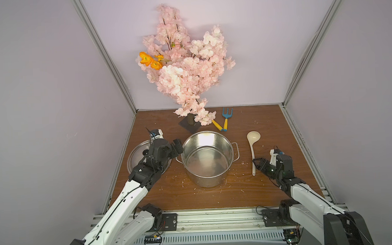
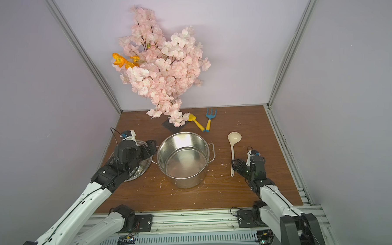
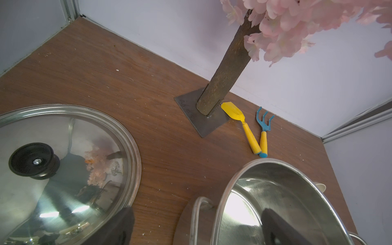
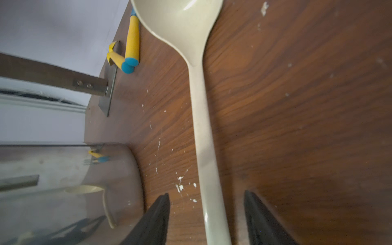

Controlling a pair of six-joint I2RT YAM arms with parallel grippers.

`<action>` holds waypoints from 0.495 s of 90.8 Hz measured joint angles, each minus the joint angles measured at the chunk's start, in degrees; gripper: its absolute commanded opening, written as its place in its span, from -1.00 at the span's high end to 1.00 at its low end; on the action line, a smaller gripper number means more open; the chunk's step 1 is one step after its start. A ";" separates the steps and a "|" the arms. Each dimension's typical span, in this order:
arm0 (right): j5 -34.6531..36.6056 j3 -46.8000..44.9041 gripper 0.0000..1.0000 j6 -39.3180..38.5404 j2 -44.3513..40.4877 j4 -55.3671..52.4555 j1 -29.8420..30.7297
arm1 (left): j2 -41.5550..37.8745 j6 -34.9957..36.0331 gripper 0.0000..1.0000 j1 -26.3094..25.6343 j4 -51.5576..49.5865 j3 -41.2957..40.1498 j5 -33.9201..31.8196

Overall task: Stir the soup with a spoon
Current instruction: Place the spoon at the center of the board, then reset both arms

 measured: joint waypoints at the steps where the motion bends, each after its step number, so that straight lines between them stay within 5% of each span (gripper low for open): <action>1: 0.22 0.11 -0.46 0.09 -0.11 -0.39 -0.02 | -0.11 0.02 -0.91 0.02 0.00 0.00 -0.15; 12: 2.99 2.67 -0.96 -1.62 -1.97 -5.22 0.00 | -1.51 0.37 -0.91 0.02 0.04 0.00 -1.95; 30: 10.88 10.78 -0.98 -4.15 -5.73 -11.19 -0.02 | -4.20 3.02 -0.92 0.07 0.31 -0.68 -7.08; 45: 18.73 10.49 -0.98 -7.19 -11.91 -5.53 -0.02 | -4.42 7.63 -0.92 3.15 5.40 -3.30 -11.32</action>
